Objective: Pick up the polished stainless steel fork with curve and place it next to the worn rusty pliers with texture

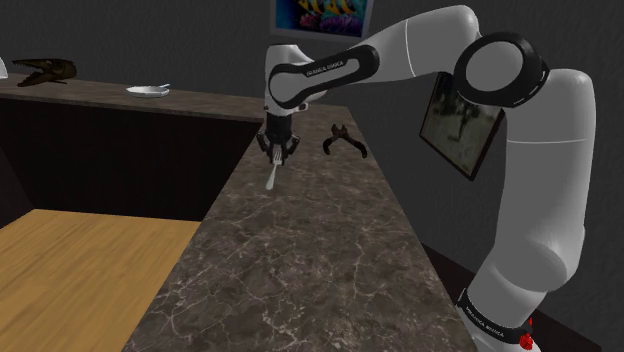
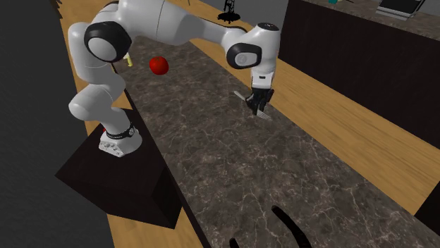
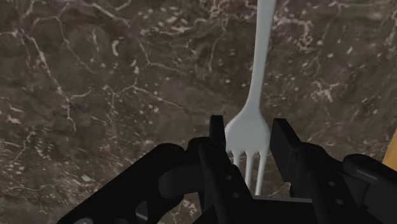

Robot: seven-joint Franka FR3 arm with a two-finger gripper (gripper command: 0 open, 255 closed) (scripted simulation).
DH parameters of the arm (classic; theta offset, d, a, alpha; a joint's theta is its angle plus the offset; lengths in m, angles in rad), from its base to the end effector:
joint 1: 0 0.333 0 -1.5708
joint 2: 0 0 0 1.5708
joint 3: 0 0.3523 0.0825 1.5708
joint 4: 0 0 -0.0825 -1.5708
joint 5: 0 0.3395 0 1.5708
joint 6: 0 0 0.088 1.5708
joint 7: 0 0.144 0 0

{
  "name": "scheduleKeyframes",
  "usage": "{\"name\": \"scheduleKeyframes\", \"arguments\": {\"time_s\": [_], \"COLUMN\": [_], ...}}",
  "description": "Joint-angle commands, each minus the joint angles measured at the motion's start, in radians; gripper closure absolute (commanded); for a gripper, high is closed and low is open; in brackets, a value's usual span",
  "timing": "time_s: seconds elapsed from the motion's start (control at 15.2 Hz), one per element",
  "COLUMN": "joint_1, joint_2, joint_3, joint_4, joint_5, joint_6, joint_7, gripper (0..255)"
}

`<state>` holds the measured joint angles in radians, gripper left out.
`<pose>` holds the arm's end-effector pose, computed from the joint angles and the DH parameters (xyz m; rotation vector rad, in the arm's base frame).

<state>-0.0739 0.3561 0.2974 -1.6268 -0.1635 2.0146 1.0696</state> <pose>0.6277 0.1043 0.4411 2.8846 -1.2187 0.1059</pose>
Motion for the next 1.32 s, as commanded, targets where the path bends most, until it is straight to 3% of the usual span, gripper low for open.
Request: {"name": "scheduleKeyframes", "arguments": {"time_s": [0.0,0.66,1.25], "joint_1": [-0.029,-0.162,-0.265], "joint_2": [0.004,0.078,0.234], "joint_3": [-0.012,-0.071,-0.116], "joint_4": [0.011,0.127,0.375], "joint_5": [0.006,0.026,0.034], "joint_6": [-0.003,-0.033,-0.118], "joint_7": [-0.046,-0.253,-0.424], "gripper": [255,255,255]}}
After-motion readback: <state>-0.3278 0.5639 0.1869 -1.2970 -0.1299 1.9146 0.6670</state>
